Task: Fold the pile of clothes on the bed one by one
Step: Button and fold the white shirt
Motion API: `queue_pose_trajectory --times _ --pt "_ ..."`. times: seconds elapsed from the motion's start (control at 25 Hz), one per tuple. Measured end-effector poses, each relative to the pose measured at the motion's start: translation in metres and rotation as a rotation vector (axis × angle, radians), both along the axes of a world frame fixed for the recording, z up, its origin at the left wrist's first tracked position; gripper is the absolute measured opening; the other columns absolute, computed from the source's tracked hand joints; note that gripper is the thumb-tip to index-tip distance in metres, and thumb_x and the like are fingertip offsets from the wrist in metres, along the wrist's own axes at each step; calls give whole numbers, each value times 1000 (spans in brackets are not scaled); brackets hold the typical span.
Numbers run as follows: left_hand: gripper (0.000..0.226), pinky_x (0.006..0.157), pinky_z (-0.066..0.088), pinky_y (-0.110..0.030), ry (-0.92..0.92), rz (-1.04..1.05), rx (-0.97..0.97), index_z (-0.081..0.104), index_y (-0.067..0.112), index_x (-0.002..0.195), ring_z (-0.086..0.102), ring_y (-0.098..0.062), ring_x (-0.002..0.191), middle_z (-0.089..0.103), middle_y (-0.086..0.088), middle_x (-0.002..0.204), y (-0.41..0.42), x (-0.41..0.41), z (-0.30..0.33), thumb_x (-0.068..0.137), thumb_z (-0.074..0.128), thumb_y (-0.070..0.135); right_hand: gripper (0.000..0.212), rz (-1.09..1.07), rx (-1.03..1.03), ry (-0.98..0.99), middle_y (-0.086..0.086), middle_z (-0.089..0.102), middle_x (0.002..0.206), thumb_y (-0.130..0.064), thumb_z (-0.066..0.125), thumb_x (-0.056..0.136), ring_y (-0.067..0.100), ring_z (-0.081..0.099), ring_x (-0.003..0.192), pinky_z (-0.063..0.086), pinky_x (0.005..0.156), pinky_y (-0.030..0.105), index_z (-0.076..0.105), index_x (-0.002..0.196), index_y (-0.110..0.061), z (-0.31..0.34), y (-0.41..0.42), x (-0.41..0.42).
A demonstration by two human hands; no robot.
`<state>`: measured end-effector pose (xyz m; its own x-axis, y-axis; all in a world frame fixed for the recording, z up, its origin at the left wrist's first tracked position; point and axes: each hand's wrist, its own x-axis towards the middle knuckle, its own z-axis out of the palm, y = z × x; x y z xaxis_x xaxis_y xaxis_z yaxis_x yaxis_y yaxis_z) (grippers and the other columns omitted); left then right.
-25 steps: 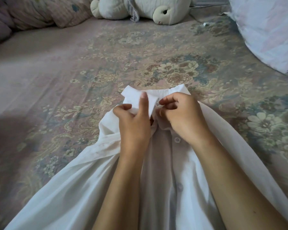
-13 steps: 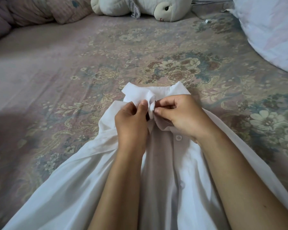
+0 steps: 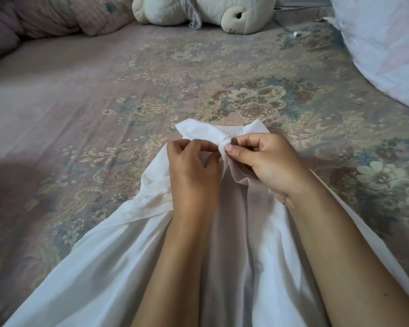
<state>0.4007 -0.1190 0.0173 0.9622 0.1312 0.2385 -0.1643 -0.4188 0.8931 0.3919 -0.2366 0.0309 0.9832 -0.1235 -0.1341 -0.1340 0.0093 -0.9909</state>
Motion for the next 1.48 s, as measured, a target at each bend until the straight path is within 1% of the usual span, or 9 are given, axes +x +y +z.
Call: queue_pose_trajectory --times 0.08,0.2,0.4,0.48,0.6,0.68,0.96,1.2,1.48 --pt "26 72 34 -2 14 -49 35 60 24 65 45 4 80 47 11 79 2 -1 4 91 61 22 20 -24 -22 -9 -7 66 61 -8 64 88 3 59 59 50 60 17 70 73 -19 -1 0 1" --pt "34 66 41 -17 103 -133 -92 62 28 54 49 -4 62 56 15 51 4 0 7 87 67 27 23 -41 -100 -43 -10 69 65 -8 64 88 2 63 67 53 67 19 70 72 -24 -1 0 1" --pt "15 62 55 -28 399 -112 -562 70 10 74 60 -17 64 65 -14 70 2 -1 11 88 65 11 16 -52 -132 -38 7 71 93 1 60 89 16 67 93 52 92 31 68 90 -14 0 1 3" --pt "16 68 57 -29 460 -118 -620 69 6 77 64 -20 72 68 -20 80 2 0 12 90 63 12 13 -84 -54 -12 13 69 89 5 61 87 22 68 89 55 88 35 65 92 -7 1 2 3" --pt "17 66 57 -29 462 -107 -612 70 3 78 63 -20 71 67 -22 78 1 -1 10 90 63 13 11 -95 200 42 8 66 63 12 61 84 11 65 60 56 54 21 59 86 0 8 4 0" --pt "17 64 58 -28 453 -113 -588 71 3 78 64 -20 69 68 -20 76 0 -2 10 89 64 13 12 -88 107 57 5 66 60 8 64 83 4 61 50 49 45 16 59 82 -3 9 3 -2" --pt "13 66 60 -34 325 -134 -537 70 6 78 66 -19 68 68 -15 72 0 -1 10 89 65 12 20 -184 -432 -14 0 65 70 -9 70 76 25 65 76 56 77 47 56 66 -21 -1 1 3" --pt "18 79 52 -59 264 -192 -356 72 12 70 59 -23 67 66 -28 73 0 -1 1 86 67 18 22 -249 -172 20 11 67 71 -2 71 79 19 62 63 58 75 48 58 69 -17 3 1 2" --pt "27 71 60 -34 420 -164 -622 68 -9 84 69 -29 78 69 -28 86 -3 -1 2 93 57 14 21 -169 66 95 12 64 61 7 64 84 16 61 53 57 55 32 58 69 -7 10 3 -1"
